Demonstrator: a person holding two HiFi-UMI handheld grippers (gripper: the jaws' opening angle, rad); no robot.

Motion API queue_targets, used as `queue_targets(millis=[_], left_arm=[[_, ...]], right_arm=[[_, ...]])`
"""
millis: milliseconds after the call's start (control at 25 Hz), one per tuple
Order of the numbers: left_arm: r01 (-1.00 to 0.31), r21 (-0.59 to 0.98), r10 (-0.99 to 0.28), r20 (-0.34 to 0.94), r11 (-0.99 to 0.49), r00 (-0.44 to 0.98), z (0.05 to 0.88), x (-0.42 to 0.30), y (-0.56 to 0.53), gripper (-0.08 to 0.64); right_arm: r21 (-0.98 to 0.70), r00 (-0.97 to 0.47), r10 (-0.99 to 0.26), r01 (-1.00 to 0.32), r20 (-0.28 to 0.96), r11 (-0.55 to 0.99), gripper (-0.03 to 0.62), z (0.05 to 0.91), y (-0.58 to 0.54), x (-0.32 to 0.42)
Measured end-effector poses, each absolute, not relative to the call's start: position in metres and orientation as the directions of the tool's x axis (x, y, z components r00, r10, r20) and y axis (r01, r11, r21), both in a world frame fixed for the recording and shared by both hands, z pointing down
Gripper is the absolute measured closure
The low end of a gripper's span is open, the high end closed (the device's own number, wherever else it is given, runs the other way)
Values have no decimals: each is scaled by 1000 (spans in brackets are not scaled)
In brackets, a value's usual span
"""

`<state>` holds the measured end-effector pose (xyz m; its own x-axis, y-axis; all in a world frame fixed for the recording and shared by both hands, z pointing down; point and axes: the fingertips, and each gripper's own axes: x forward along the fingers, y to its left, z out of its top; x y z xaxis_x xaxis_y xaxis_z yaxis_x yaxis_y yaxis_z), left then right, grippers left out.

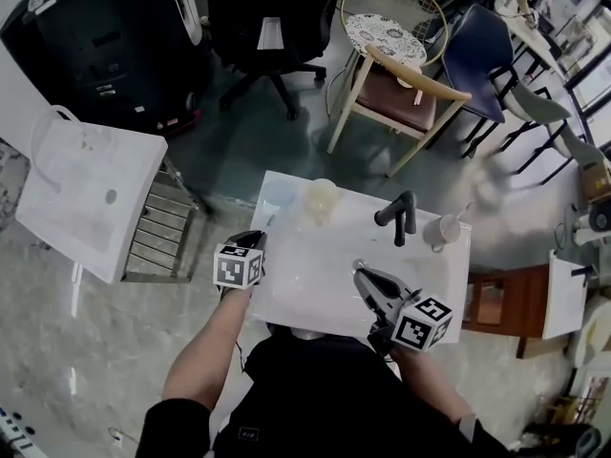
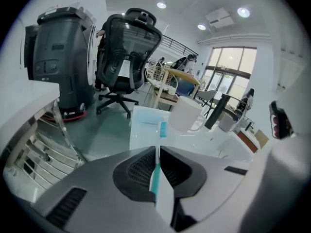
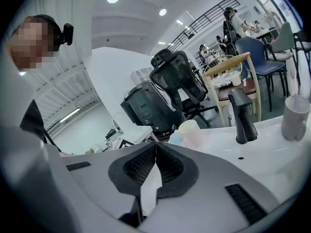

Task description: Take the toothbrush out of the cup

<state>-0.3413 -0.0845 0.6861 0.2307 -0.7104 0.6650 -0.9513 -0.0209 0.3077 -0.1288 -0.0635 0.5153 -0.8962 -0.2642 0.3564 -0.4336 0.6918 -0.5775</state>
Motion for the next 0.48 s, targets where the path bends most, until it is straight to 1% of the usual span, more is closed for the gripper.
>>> queue_targets(millis=[80,160,320,480], left_arm=[[-943,332,-707,672,21,221,691,-347,-88,520],[-945,327,-701,680,29,214,695,-349,-92,520],[-970,244,-670,720,0,181,707,-349,-94,518],[-978,205,-650,748,34,134,712,-353,-95,517]], right_arm=[[-574,-892,-266,-441,366,690,565,515,-65,-131],[-572,-888,-267,-448,375,687,565,515,-67,-133],[-577,-890,-257,-443,378,686,565,519,-70,-134],[-576,-891,-245,-436,382,691,565,518,-75,-136]])
